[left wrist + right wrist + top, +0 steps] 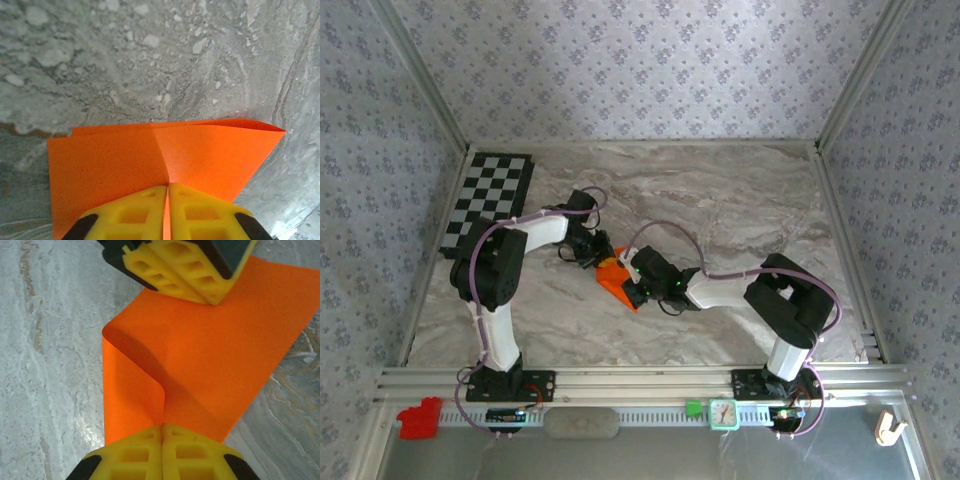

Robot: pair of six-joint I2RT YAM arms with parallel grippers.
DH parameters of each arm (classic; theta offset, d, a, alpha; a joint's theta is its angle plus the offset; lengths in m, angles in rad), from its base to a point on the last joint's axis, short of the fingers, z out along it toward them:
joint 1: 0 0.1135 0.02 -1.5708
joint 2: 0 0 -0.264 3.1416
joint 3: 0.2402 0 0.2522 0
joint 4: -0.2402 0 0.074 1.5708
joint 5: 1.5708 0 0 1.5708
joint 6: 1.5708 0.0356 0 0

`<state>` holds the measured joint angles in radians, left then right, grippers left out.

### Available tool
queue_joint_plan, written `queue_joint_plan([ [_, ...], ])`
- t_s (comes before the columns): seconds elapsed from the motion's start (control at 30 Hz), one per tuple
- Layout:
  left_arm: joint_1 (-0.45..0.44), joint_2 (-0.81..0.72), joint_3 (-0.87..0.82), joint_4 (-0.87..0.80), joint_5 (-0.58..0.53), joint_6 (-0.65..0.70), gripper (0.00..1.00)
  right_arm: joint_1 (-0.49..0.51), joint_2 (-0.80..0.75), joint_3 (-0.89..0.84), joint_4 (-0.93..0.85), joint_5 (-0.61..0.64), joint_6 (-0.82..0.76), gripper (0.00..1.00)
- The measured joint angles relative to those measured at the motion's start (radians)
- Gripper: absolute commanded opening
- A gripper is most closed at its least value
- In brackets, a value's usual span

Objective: Fold a paper plane with a square sheet of paper (pick it up from the middle)
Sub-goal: Third fold the triangle at the center of the table.

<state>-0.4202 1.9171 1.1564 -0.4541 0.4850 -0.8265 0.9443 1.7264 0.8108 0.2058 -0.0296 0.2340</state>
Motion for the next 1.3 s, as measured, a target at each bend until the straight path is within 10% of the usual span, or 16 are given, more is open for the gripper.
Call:
queue_joint_plan([
  [1.3, -0.001, 0.002, 0.003, 0.0, 0.0, 0.0, 0.11, 0.005, 0.032, 0.047, -0.087, 0.06, 0.04, 0.06],
])
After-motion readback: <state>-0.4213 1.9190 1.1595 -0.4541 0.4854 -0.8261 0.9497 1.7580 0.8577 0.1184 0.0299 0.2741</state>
